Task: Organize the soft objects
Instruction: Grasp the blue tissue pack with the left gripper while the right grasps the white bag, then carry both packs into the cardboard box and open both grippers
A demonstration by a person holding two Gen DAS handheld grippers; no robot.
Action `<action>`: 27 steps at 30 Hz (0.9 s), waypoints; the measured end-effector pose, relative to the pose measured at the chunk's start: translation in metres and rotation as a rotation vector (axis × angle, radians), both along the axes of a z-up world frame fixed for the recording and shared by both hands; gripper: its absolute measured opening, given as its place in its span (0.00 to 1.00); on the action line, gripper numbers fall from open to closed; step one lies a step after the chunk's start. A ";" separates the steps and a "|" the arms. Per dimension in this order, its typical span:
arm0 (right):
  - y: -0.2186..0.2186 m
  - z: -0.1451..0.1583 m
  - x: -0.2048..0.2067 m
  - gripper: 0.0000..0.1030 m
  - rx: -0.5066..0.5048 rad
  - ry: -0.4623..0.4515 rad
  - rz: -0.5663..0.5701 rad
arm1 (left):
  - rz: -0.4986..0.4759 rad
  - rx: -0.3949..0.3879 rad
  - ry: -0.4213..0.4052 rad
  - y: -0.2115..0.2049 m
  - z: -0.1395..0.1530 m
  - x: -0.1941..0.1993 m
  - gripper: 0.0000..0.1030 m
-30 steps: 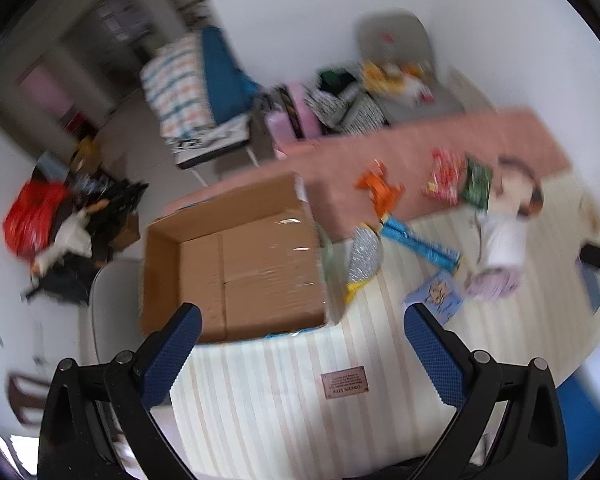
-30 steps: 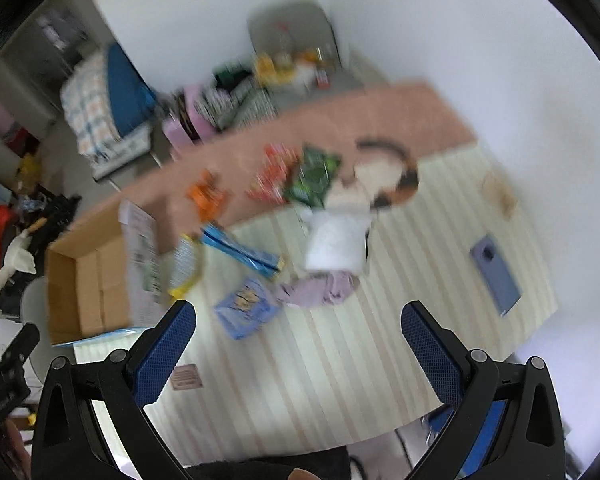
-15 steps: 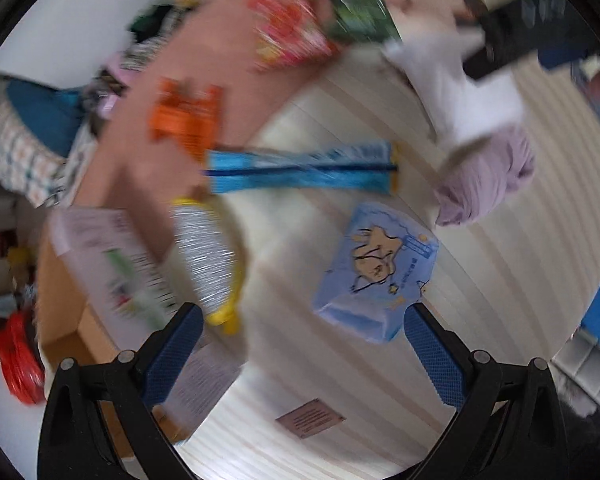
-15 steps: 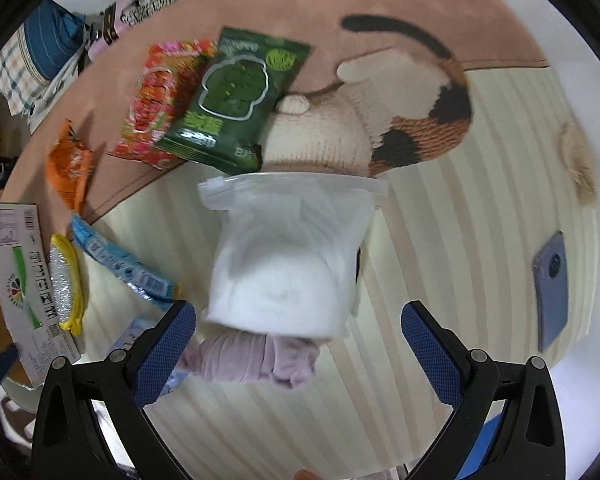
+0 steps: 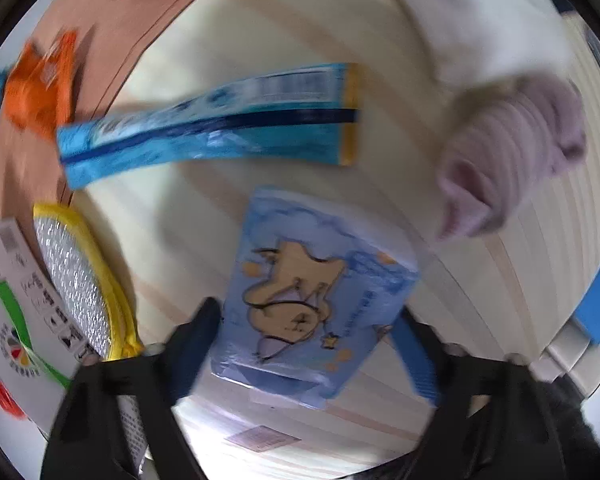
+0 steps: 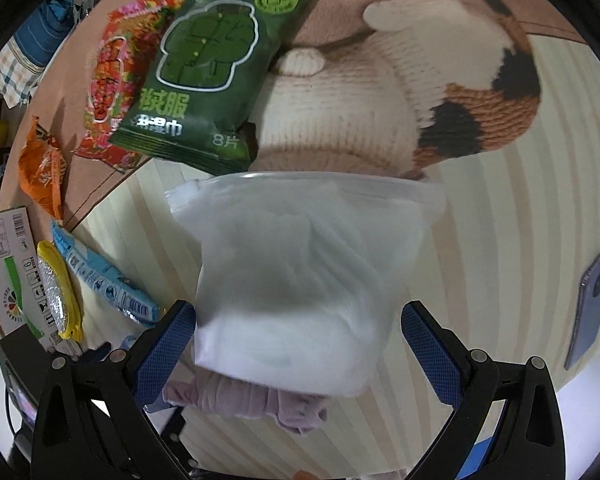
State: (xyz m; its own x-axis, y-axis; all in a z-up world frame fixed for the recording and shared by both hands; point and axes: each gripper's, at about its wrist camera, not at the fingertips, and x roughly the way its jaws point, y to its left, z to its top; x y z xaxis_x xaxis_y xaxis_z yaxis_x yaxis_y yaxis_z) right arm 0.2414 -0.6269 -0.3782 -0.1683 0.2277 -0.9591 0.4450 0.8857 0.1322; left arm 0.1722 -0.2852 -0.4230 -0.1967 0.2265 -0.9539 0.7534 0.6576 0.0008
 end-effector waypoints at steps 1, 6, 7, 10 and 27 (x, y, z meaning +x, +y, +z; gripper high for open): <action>0.000 -0.005 0.001 1.00 -0.001 0.005 -0.001 | 0.026 -0.005 -0.007 0.002 0.000 0.003 0.72; 0.005 -0.023 -0.003 1.00 0.003 0.027 -0.010 | 0.236 0.011 -0.072 0.029 0.002 0.026 0.71; 0.006 -0.026 -0.004 1.00 0.001 0.031 -0.007 | 0.317 0.005 -0.057 0.038 0.000 0.033 0.71; 0.014 -0.031 -0.008 1.00 -0.006 0.038 0.006 | 0.453 -0.033 0.032 0.053 -0.010 0.037 0.71; 0.075 -0.053 -0.046 0.78 -0.065 0.031 0.013 | 0.434 -0.058 -0.051 -0.006 -0.024 -0.008 0.52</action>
State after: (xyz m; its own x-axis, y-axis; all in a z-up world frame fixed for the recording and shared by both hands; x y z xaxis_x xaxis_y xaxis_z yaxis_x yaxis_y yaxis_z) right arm 0.1953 -0.5523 -0.4309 -0.2008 0.1627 -0.9660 0.4368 0.8975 0.0604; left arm 0.1642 -0.2917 -0.4466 -0.2141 0.0791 -0.9736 0.4072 0.9132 -0.0154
